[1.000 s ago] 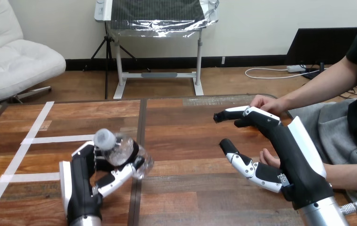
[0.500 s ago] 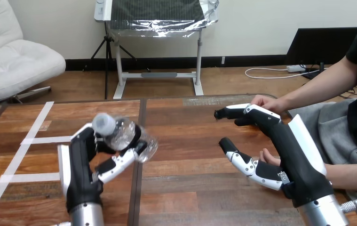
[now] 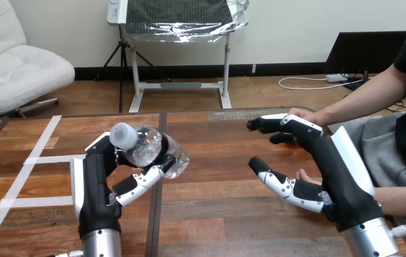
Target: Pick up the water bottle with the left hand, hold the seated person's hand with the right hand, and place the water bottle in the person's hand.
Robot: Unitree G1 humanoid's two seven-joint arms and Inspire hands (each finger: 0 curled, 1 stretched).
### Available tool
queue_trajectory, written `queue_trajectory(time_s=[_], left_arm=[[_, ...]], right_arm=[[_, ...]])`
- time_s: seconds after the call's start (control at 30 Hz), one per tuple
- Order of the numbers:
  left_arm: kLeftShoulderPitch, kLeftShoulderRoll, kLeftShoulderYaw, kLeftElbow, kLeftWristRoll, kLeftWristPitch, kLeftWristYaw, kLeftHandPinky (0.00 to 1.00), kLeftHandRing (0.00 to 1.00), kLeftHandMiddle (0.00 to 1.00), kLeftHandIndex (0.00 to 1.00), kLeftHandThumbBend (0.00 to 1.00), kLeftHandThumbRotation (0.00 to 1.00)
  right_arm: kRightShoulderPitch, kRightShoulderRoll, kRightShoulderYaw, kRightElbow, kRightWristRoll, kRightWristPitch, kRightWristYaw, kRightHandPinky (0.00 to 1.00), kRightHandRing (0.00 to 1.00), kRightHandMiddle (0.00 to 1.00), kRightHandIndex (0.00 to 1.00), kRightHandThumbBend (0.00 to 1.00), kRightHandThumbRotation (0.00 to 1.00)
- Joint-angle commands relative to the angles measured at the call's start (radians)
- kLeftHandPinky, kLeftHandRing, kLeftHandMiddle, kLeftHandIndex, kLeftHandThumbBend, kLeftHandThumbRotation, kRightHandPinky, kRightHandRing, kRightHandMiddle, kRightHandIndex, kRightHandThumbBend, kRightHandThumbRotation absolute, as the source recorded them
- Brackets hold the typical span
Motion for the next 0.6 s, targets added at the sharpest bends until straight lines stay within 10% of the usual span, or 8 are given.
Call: queue_trajectory(time_s=[0.0,0.57], left_arm=[[-0.019,-0.012,-0.006,-0.104,0.019,-0.03,-0.004,0.43,0.42,0.44,0.49,0.63,0.0],[0.011,-0.049,-0.011,-0.194,0.004,-0.001,-0.051,0.42,0.42,0.43,0.49,0.64,0.0]], right_arm=[[-0.062,-0.021,-0.037,-0.039,0.002,0.016,-0.014,0.69,0.77,0.77,0.7,0.53,0.0],[-0.074,-0.117,-0.085,-0.077,-0.129,0.137,0.015,0.66,0.78,0.81,0.76,0.66,0.0]])
